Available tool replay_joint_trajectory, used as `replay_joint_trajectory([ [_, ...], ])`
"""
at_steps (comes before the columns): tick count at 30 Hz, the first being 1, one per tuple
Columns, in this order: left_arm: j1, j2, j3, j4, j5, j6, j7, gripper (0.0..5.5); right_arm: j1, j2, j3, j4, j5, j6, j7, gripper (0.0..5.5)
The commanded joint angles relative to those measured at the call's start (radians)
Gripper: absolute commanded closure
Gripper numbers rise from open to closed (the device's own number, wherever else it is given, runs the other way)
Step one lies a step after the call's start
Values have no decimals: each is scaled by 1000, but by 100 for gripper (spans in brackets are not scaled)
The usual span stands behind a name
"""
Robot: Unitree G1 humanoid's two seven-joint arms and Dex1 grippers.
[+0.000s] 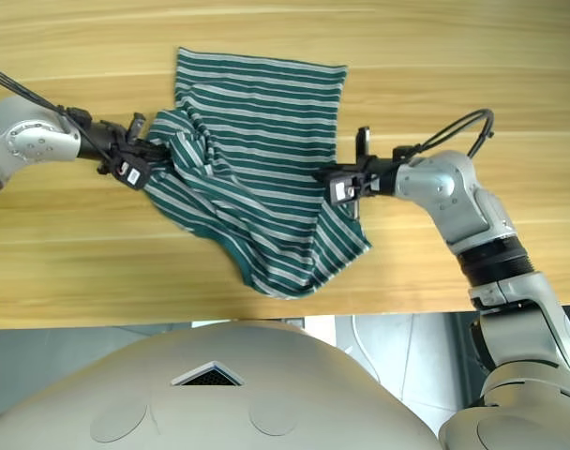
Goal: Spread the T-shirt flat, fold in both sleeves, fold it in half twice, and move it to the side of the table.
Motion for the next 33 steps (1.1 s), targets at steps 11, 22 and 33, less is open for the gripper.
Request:
replay_joint_trajectory([
  [11,65,-41,108,-7,-73,20,73,547,-250,146,99,725,-226,-49,-314,550],
  [22,182,-50,167,-42,-254,-14,7,547,-320,130,48,812,-189,-49,-436,550],
  [33,262,-95,59,20,-158,-3,-86,547,-264,89,-311,437,106,18,-483,550],
])
